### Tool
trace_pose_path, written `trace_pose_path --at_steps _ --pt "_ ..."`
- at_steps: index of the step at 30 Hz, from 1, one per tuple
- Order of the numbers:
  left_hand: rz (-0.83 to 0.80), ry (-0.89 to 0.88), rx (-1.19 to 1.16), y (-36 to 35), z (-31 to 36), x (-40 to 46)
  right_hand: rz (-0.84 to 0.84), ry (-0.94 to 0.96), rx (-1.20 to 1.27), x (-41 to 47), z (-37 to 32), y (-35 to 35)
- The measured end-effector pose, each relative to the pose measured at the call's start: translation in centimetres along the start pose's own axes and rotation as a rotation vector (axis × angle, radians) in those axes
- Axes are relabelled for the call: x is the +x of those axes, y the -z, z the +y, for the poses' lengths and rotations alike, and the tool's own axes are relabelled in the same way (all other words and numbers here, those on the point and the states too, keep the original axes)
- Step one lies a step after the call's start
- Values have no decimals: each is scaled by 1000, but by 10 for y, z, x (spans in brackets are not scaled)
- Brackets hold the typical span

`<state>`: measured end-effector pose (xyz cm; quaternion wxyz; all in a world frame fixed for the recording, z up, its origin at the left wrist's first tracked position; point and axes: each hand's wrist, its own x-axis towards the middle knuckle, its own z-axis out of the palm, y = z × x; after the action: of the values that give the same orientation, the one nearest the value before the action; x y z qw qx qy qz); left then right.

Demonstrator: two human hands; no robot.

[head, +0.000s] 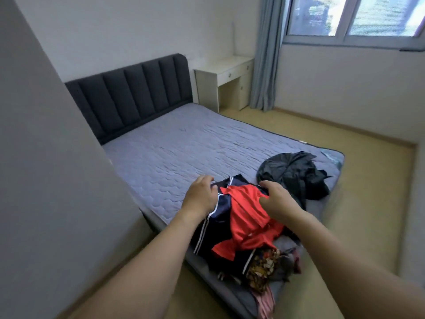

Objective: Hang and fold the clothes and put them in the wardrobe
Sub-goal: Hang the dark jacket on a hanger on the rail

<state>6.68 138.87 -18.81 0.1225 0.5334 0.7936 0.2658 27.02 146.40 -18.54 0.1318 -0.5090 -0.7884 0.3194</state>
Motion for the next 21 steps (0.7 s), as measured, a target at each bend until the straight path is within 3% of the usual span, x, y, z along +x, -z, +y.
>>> trace_pose_path --at_steps 7,12,21 --pt "-140 -13 -54 -144 136 125 74 -124 22 96 169 123" --pt "-242 56 -44 -221 217 196 19 -160 44 166 270 205" --pt "-213 256 -117 -321 247 365 -134 -219 82 366 375 267"
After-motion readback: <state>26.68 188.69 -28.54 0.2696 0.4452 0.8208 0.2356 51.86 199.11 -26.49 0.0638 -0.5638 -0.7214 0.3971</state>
